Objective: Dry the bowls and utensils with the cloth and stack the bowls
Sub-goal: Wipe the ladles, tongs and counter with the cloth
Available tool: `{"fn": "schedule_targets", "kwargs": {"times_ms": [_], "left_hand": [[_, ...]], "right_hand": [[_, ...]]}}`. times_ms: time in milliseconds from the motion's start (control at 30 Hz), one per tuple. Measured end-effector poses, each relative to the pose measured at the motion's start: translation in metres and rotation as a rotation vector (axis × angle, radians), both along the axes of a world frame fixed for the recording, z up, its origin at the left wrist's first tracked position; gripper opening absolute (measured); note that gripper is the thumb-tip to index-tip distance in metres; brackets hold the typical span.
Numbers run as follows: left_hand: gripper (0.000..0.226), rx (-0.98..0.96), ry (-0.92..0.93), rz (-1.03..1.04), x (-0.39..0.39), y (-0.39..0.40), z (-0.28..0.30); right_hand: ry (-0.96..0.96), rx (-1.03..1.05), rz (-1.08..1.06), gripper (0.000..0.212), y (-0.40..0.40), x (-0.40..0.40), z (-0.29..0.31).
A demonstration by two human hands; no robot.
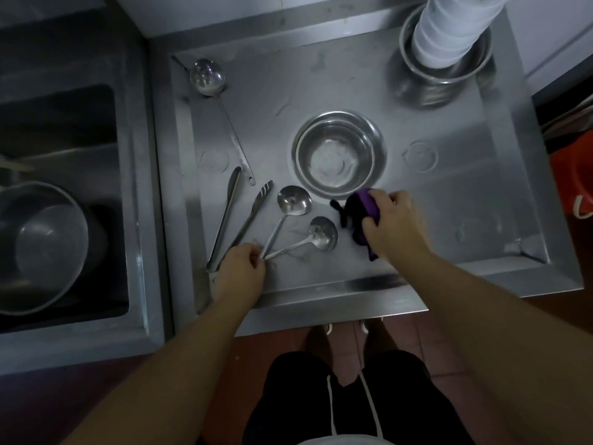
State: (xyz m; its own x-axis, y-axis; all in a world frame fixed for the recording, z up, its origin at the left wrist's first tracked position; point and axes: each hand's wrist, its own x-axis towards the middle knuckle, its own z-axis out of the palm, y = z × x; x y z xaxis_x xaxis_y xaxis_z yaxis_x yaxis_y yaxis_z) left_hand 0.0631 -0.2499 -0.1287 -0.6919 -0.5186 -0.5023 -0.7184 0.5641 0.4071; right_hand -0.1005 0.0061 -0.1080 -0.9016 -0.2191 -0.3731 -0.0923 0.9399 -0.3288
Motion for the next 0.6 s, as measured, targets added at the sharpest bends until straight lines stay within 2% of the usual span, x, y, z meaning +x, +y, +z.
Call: {"fn": "schedule_targets", "kwargs": {"times_ms": [100, 200, 300, 400, 533, 600], "left_hand": [[0.006, -0.031, -0.004, -0.018, 0.001, 0.004, 0.004], [0.002, -0.035, -0.021, -0.021, 0.001, 0.006, 0.005], [0.021, -0.035, -0.011, -0.030, 0.002, 0.009, 0.009], [0.047, -0.078, 0.088, -0.068, 0.001, 0.018, 0.016], [0.050, -0.129, 0.206, -0.169, -0.008, 0.029, 0.026], [0.049, -0.135, 0.264, -0.224, -0.015, 0.033, 0.031]], "right_hand": [[0.069, 0.098, 0.130, 0.046, -0.012, -0.004, -0.013], [0.030, -0.010, 0.253, 0.055, -0.012, 0.004, -0.028], [-0.010, -0.063, 0.319, 0.063, 0.000, 0.022, -0.037], [-0.004, -0.052, 0.342, 0.061, 0.014, 0.047, -0.039], [-0.021, 0.038, 0.524, 0.057, 0.054, 0.085, -0.036], [0.003, 0.036, 0.538, 0.058, 0.084, 0.093, -0.034]]}}
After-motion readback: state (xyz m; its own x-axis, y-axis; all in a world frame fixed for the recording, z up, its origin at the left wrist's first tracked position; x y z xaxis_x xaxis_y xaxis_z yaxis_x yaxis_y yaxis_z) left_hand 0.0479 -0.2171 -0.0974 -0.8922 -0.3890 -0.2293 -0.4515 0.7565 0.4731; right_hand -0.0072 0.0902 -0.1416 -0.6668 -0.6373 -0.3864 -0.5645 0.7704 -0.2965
